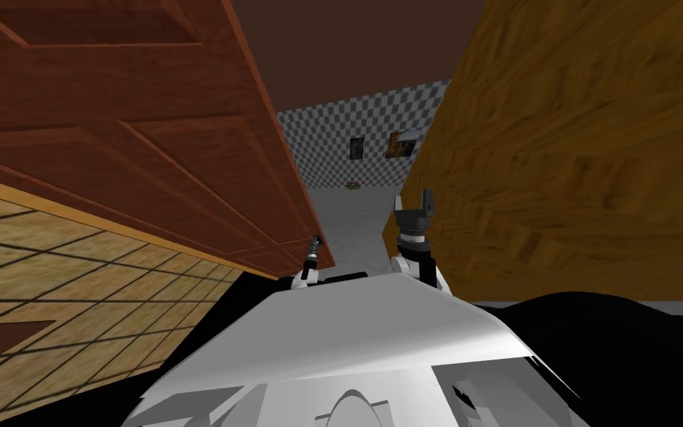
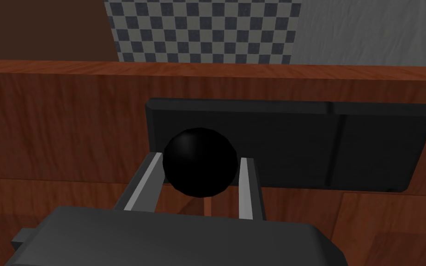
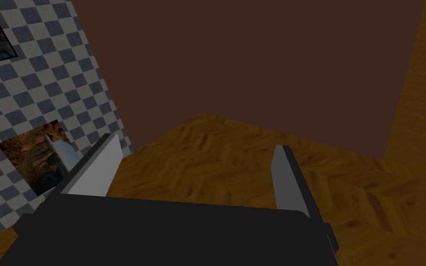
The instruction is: Push the door open
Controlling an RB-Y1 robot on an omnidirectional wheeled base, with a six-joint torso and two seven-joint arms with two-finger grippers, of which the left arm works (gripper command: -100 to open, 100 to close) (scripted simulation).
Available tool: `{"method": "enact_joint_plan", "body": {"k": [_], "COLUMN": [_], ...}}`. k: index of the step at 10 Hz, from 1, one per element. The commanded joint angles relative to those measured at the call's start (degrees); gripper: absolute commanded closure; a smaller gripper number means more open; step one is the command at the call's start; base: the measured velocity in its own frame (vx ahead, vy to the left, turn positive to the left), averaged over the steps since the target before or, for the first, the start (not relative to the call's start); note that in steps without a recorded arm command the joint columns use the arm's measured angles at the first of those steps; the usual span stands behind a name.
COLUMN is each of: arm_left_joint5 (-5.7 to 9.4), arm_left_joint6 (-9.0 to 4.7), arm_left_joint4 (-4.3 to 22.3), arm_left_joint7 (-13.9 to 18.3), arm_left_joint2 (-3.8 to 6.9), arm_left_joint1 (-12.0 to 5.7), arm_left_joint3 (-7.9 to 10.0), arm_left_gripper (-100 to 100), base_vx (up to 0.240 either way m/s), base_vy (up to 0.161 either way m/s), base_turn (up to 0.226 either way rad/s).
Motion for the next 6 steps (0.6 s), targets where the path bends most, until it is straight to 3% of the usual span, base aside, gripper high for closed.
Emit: {"method": "enact_joint_plan", "body": {"k": [1,3,4,5,6], "arm_left_joint5": [0.89,0.89,1.76,1.98,1.81], "arm_left_joint6": [-0.53,-0.53,-0.51,-0.50,-0.72], "arm_left_joint4": [-0.24,-0.24,-0.05,0.00,0.90], "arm_left_joint7": [-0.34,-0.34,-0.98,-1.14,-0.93], "arm_left_joint2": [1.19,1.19,1.40,1.44,1.21], "arm_left_joint1": [0.32,0.32,0.24,0.22,-0.28], "arm_left_joint3": [1.80,1.80,3.45,3.87,3.38], "arm_left_gripper": [100,100,100,100,-100], "base_vx": [0.175,0.087,0.111,0.180,-0.052], "base_vy": [-0.132,-0.039,-0.065,-0.092,-0.080], "base_turn": [0.114,0.008,0.104,0.148,0.081]}}
